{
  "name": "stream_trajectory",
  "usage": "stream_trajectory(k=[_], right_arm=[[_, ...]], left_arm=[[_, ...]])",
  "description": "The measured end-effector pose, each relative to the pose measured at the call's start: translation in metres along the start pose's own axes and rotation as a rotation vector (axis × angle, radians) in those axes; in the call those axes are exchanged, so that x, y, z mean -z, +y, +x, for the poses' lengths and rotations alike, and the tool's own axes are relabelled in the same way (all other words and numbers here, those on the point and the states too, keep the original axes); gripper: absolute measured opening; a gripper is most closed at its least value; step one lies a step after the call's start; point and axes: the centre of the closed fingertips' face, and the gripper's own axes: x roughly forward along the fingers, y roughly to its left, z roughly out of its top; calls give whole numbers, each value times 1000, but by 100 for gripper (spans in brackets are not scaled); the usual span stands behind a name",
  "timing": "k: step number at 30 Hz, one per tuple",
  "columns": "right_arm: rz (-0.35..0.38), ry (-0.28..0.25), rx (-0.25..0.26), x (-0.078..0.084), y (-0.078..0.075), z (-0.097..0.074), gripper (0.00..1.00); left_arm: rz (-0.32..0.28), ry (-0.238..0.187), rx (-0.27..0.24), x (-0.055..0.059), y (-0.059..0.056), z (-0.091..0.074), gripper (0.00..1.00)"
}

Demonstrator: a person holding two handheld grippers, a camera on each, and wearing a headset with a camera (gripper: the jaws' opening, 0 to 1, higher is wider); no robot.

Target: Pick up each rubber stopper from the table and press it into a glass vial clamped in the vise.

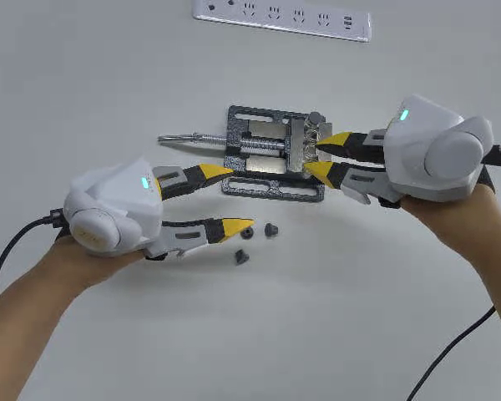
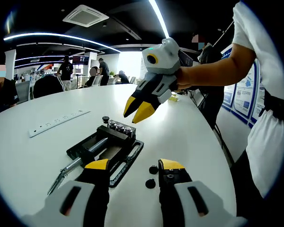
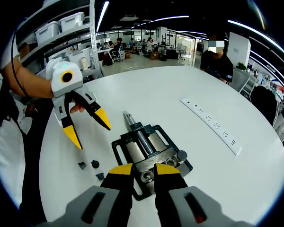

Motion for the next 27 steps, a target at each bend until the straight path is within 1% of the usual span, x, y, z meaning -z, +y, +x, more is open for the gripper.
stream_trajectory(k=[7,10,15,20,25,27], right_arm=[[10,-4,-4,8,15,-7,16],[14,-8,-8,11,22,-9,16],[22,-11,-8,14,28,-14,16],[30,-9,-6,18,33,-17,16],[30,-6,-10,23,38,-17,16],[32,-6,-13,25,39,-17,16]], left_arm=[[-2,15,-5,6,-1,-6,37],[-2,21,-2,7,-4,-7,37],[-6,30,3,10,-8,-8,37],[-3,42,14,16,-12,-9,37],[3,53,26,22,-15,-11,34],[14,66,38,27,-18,-12,31]])
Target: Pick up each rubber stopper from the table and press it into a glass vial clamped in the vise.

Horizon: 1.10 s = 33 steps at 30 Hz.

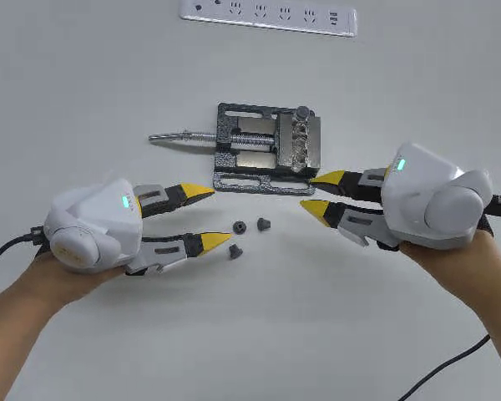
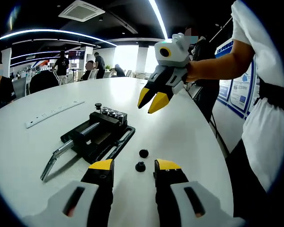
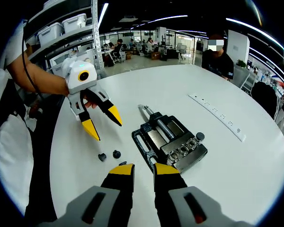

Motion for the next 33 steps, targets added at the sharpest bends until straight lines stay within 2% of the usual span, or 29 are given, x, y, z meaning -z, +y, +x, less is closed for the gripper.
stream_trajectory(k=[7,18,26,29,33], right_arm=[[5,3,-5,4,6,-1,15],[17,10,0,10,8,-4,15],[22,15,-1,12,12,-6,15],[25,16,-1,12,13,-7,15],[28,14,2,12,14,-8,15]], left_arm=[[49,37,54,14,-8,-1,26],[136,59,152,21,-21,6,14],[211,96,217,33,-25,15,9],[239,114,234,34,-28,19,9],[240,121,234,35,-28,22,9]])
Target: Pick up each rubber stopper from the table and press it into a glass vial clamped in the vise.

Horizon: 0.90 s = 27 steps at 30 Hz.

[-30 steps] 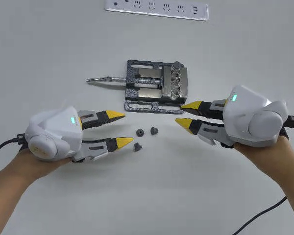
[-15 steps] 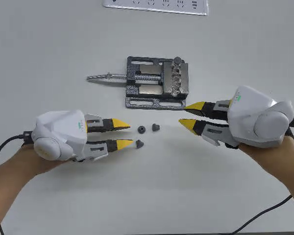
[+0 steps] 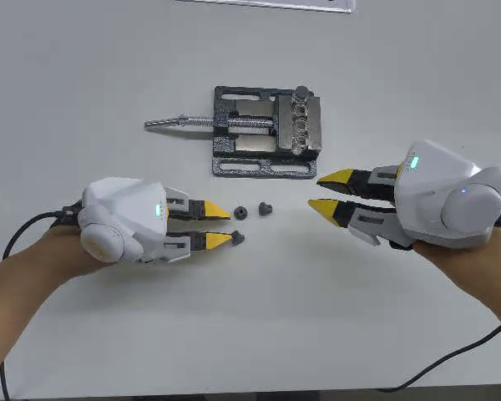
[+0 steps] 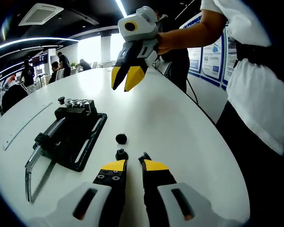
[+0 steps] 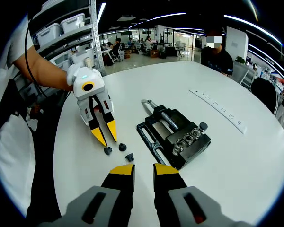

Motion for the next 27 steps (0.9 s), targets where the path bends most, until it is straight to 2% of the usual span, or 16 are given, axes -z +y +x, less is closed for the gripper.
stream_trajectory(k=[17,27], right_arm=[[2,-5,-3,-2,0,0,15],[0,-5,-7,-2,0,2,14]], left_arm=[[-42,-13,-30,0,-2,-3,10],[-43,-10,-43,1,-3,-3,10]])
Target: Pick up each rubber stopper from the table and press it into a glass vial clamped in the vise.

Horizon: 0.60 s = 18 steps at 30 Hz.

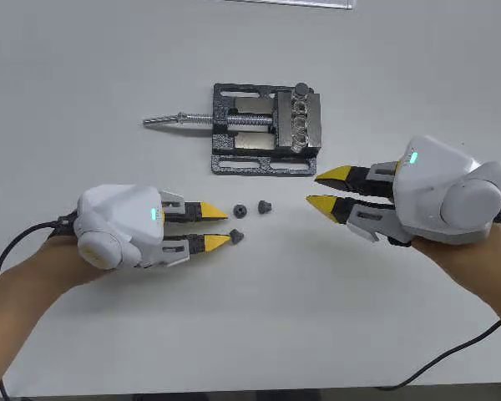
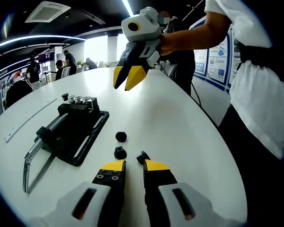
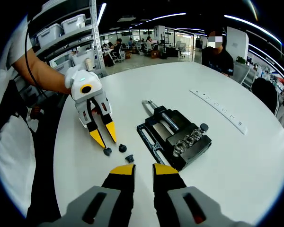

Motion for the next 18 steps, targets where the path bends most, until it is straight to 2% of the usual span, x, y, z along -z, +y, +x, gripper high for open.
stream_trajectory(k=[7,18], right_arm=[[2,-1,2,0,0,-1,14],[6,-1,0,2,1,0,14]], left_arm=[[-5,-12,-5,-1,0,2,10],[3,-1,11,3,-3,2,11]])
